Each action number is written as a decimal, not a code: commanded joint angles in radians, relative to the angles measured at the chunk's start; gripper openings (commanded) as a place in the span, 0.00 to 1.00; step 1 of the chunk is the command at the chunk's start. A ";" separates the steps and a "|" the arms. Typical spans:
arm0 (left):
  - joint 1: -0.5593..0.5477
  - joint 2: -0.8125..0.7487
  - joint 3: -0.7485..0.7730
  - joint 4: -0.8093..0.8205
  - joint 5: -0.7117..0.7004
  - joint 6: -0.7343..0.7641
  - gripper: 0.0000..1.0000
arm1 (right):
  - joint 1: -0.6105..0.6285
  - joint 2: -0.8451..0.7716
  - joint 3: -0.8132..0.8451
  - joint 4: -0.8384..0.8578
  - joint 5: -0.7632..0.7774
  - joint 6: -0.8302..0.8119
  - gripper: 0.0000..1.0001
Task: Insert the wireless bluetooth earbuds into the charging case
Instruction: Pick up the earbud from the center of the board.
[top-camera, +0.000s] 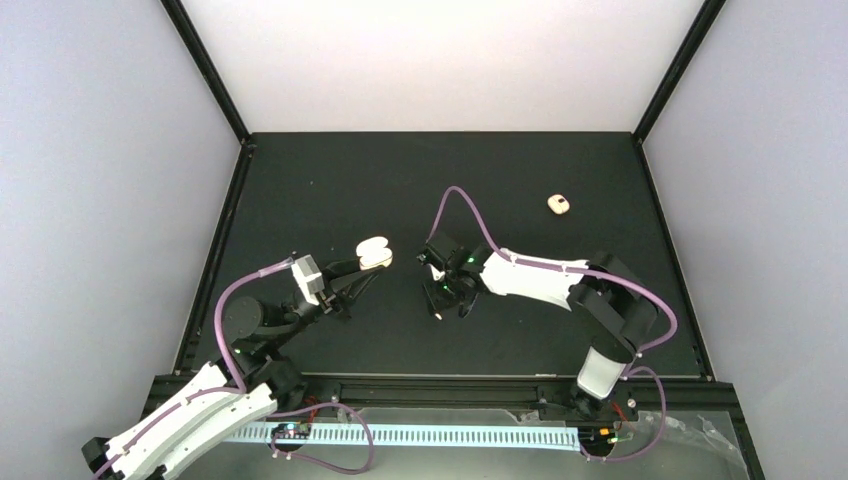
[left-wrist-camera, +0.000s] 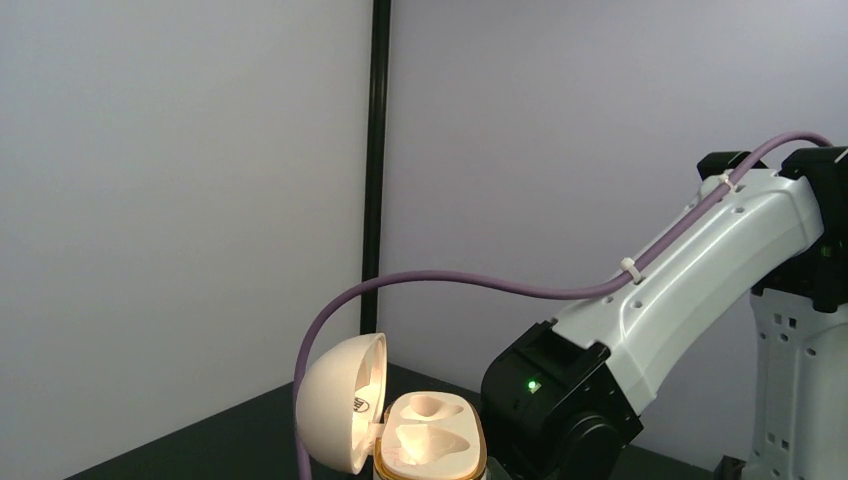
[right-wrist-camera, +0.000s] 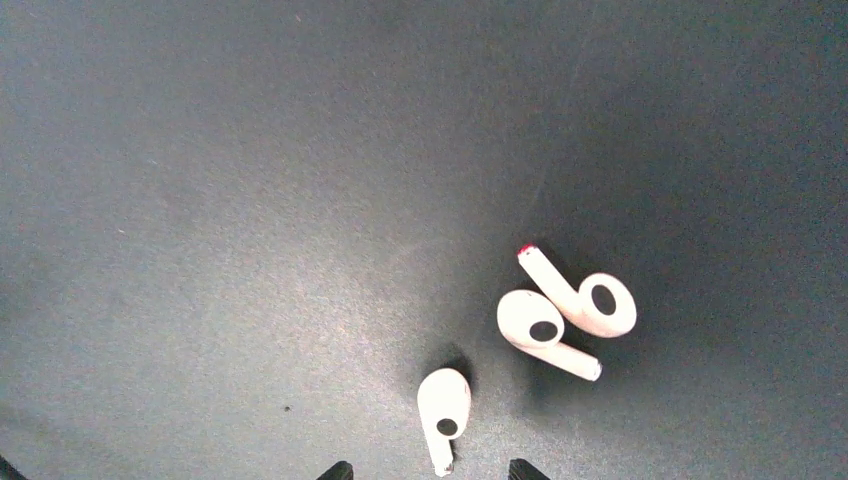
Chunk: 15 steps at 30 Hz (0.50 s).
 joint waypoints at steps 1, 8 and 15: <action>0.005 -0.010 0.003 -0.012 -0.018 0.000 0.02 | 0.013 0.030 0.025 -0.046 0.026 0.019 0.39; 0.005 -0.005 0.005 -0.017 -0.020 -0.002 0.01 | 0.014 0.069 0.058 -0.054 0.031 0.013 0.38; 0.005 0.000 0.004 -0.018 -0.020 -0.008 0.02 | 0.017 0.106 0.094 -0.067 0.030 0.006 0.37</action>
